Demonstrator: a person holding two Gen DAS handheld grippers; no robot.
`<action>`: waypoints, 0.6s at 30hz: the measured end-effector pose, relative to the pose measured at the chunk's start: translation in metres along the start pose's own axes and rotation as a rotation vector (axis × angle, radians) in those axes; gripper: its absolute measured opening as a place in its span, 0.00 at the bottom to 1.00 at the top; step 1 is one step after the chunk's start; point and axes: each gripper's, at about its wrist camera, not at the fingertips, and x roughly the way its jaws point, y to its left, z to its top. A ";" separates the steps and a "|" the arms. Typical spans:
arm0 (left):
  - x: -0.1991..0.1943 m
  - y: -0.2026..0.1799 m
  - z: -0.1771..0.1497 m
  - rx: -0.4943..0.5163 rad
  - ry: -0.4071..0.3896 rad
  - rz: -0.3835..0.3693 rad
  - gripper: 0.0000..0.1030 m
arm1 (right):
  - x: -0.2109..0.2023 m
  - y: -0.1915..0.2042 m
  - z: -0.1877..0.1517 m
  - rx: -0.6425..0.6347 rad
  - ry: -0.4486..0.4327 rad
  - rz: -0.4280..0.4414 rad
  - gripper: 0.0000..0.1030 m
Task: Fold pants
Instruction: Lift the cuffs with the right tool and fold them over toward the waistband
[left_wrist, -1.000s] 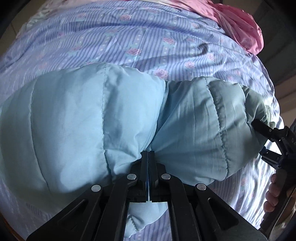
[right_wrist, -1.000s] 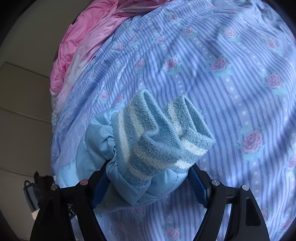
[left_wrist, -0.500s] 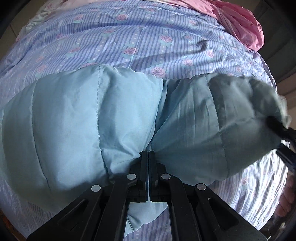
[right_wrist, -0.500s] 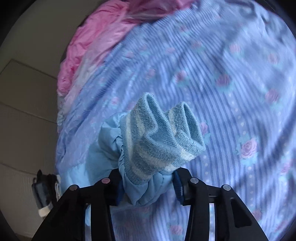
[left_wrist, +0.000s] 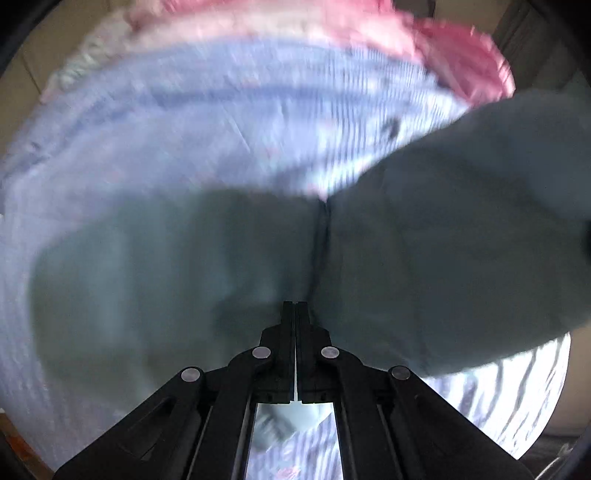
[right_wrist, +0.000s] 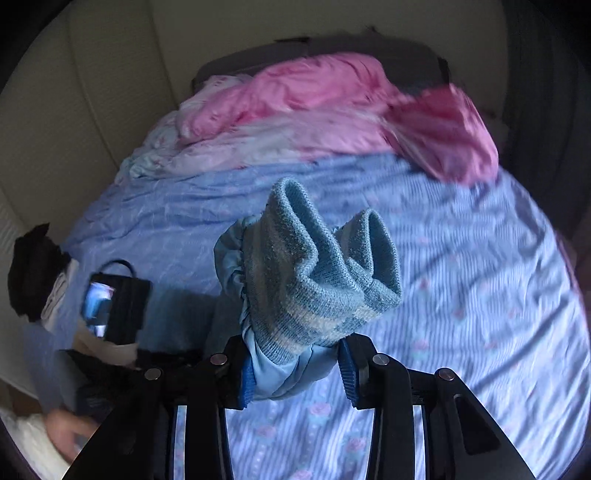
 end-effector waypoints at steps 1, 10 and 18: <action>-0.012 0.006 0.000 -0.019 -0.021 -0.009 0.10 | -0.004 0.006 0.004 -0.014 -0.006 -0.006 0.37; -0.083 0.092 -0.023 -0.129 -0.108 0.013 0.22 | -0.012 0.083 0.014 -0.148 -0.003 -0.054 0.37; -0.095 0.164 -0.050 -0.192 -0.100 0.013 0.22 | 0.001 0.173 0.009 -0.282 0.019 -0.056 0.37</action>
